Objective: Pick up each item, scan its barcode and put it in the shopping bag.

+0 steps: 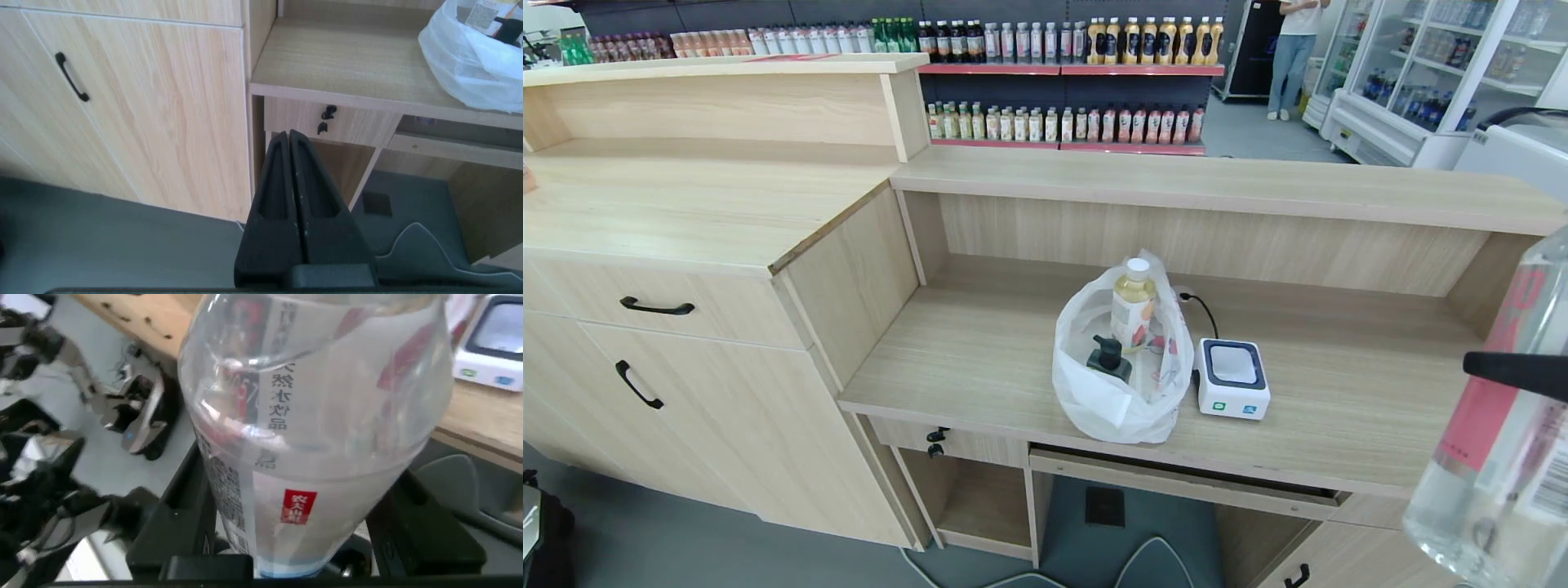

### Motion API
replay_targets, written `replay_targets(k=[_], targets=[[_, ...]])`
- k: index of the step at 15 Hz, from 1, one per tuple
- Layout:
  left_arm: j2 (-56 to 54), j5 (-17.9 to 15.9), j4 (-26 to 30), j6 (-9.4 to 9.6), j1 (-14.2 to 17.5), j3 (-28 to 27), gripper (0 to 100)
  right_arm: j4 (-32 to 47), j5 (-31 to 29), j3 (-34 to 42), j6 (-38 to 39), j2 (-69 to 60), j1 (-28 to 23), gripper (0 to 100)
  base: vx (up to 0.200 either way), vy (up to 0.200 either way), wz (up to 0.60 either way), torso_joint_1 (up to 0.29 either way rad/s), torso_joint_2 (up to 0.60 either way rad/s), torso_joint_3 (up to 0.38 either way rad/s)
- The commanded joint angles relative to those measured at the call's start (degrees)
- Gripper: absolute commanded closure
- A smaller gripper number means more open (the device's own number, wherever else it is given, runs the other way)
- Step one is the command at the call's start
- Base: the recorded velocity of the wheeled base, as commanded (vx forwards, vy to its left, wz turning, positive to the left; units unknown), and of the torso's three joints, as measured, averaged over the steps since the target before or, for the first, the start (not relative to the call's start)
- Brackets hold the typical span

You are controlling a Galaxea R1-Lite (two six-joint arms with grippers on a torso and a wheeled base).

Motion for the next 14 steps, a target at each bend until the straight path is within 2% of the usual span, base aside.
replay_targets(k=[1,2,3,4,6,7,10,14], targets=[[0.0,0.0,0.0,0.02,0.0,0.0,100,-1.8,-7.5,3.5,-11.3,5.1,-14.1,100,0.0,0.0,0.0,0.0,0.0,0.0],[0.0,0.0,0.0,0.02,0.0,0.0,100,-5.1,-12.1,6.1,-17.4,7.0,-19.8,100,0.0,0.0,0.0,0.0,0.0,0.0],[0.0,0.0,0.0,0.02,0.0,0.0,100,-7.2,-14.1,7.4,-19.5,7.7,-22.0,100,0.0,0.0,0.0,0.0,0.0,0.0],[0.0,0.0,0.0,0.02,0.0,0.0,100,-16.4,-20.4,11.7,-24.8,10.5,-26.6,100,0.0,0.0,0.0,0.0,0.0,0.0],[0.0,0.0,0.0,0.02,0.0,0.0,100,-32.3,-31.9,16.2,-26.9,16.2,-28.2,100,0.0,0.0,0.0,0.0,0.0,0.0],[0.0,0.0,0.0,0.02,0.0,0.0,100,-37.5,-36.9,17.3,-27.8,19.3,-28.2,100,0.0,0.0,0.0,0.0,0.0,0.0],[0.0,0.0,0.0,0.02,0.0,0.0,100,-40.4,-39.5,17.2,-31.7,25.1,-28.9,100,0.0,0.0,0.0,0.0,0.0,0.0],[0.0,0.0,0.0,0.02,0.0,0.0,100,-47.5,-38.2,15.8,-35.6,31.9,-29.9,100,0.0,0.0,0.6,0.0,0.0,0.002]])
